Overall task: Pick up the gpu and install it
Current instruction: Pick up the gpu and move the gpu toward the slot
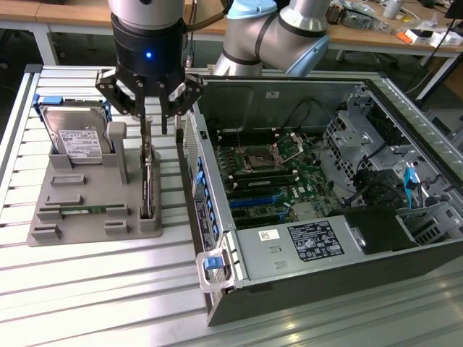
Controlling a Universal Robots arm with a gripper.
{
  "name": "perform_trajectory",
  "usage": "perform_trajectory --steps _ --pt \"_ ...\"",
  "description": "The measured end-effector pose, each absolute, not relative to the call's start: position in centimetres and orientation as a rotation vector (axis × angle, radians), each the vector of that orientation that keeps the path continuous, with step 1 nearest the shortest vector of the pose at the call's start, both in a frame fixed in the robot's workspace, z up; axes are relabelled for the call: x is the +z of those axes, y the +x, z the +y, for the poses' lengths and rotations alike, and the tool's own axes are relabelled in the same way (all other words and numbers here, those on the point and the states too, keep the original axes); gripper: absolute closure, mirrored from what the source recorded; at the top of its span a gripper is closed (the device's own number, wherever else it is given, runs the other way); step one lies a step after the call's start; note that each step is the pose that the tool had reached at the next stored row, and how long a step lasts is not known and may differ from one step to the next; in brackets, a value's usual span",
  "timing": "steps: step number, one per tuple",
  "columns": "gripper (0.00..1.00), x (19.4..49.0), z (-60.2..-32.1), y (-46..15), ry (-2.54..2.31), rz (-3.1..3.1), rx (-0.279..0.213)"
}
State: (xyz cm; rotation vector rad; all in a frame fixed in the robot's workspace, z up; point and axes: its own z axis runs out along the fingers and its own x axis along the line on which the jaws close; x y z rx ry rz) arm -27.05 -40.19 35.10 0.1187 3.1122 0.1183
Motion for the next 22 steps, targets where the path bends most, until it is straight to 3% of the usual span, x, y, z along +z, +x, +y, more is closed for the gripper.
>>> perform_trajectory --steps 22 --pt "0.64 34.0 -40.3 -27.1 0.119 3.112 0.12"
